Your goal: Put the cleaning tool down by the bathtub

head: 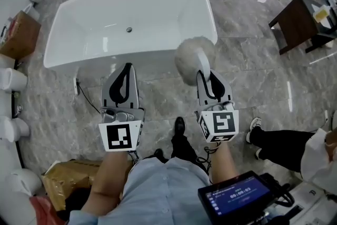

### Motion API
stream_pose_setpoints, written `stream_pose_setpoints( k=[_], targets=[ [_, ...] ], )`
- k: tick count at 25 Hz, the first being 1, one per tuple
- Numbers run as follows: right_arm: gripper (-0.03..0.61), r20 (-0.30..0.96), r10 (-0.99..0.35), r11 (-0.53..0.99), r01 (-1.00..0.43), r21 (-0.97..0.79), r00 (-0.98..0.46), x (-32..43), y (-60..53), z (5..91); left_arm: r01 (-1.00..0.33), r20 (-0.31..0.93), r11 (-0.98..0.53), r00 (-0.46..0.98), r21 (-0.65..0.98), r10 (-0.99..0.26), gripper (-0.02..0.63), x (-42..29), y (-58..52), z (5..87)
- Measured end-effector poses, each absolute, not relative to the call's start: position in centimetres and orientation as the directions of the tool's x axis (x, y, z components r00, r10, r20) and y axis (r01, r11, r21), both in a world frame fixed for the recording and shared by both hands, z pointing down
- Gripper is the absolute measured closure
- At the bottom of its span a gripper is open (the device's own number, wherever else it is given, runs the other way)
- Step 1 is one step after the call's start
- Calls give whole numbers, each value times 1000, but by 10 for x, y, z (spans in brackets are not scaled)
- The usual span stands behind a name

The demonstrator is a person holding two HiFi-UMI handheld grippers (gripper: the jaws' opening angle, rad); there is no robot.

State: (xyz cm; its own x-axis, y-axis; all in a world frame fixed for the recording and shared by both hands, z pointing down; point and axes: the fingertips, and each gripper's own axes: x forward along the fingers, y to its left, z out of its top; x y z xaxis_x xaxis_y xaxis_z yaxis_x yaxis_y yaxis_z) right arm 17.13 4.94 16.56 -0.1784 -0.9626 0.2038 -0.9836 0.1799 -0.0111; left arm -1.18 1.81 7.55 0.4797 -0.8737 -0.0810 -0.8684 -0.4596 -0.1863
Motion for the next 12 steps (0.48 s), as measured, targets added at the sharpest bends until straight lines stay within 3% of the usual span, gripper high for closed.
stream_pose_setpoints(
  k=[12],
  targets=[
    [485, 119, -968, 225, -974, 25, -221, 222, -15, 122, -888, -169, -407, 444, -216, -880, 598, 35, -26, 28]
  ],
)
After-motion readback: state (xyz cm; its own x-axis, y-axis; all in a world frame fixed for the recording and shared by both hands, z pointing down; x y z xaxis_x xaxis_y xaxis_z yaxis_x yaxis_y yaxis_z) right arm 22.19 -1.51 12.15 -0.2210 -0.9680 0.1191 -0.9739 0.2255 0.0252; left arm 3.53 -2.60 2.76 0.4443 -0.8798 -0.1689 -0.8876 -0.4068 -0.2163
